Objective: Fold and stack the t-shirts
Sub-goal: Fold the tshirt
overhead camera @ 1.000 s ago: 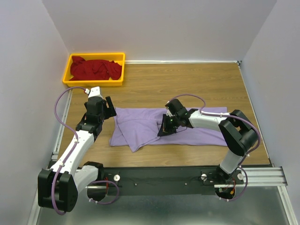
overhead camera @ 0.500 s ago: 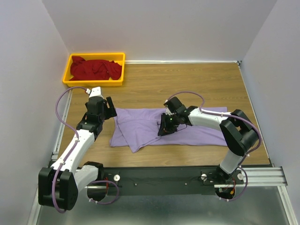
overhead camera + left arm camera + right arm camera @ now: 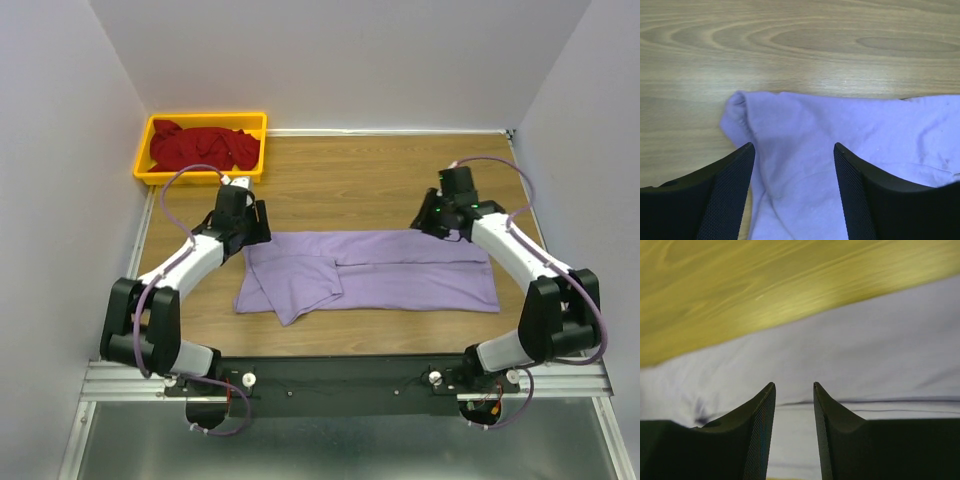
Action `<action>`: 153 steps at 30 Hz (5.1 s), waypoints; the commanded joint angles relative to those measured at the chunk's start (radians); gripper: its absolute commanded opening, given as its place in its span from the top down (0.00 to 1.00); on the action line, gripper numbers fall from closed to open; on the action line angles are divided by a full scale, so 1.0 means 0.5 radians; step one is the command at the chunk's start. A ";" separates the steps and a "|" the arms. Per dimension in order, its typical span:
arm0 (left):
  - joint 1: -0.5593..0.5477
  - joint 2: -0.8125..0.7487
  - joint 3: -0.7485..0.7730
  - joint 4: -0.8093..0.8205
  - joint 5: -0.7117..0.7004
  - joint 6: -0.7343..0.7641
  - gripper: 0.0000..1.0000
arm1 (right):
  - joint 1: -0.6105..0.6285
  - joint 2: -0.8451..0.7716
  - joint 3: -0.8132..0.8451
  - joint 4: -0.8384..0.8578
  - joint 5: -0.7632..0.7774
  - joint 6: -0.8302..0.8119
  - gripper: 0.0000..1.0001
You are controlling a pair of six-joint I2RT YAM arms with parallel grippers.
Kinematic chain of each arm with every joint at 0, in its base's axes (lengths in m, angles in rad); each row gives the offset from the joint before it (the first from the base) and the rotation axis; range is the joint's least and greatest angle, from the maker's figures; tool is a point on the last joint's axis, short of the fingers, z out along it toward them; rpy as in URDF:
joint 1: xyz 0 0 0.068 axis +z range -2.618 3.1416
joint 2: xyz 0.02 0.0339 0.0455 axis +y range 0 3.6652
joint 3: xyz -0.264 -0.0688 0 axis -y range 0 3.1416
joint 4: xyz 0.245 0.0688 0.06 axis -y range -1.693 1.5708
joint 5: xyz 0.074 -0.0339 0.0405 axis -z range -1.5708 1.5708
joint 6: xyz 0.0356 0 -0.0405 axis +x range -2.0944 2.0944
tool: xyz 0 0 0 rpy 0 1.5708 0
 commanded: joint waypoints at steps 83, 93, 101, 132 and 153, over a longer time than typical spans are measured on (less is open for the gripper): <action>-0.246 -0.335 -0.388 -0.605 0.378 -0.810 0.37 | 0.532 0.444 -0.558 1.441 -0.644 0.596 0.64; -0.329 -0.120 -0.336 -0.535 0.400 -0.835 0.44 | 0.535 0.487 -0.524 1.441 -0.675 0.535 0.63; -0.390 0.055 -0.293 -0.516 0.400 -0.835 0.46 | 0.535 0.539 -0.509 1.457 -0.693 0.526 0.63; -0.507 0.110 -0.204 -0.593 0.348 -0.847 1.00 | 0.535 0.683 -0.441 1.500 -0.822 0.489 0.62; -0.424 0.131 0.075 -0.777 0.118 -0.633 1.00 | 0.535 0.662 -0.125 1.043 -0.810 0.268 0.96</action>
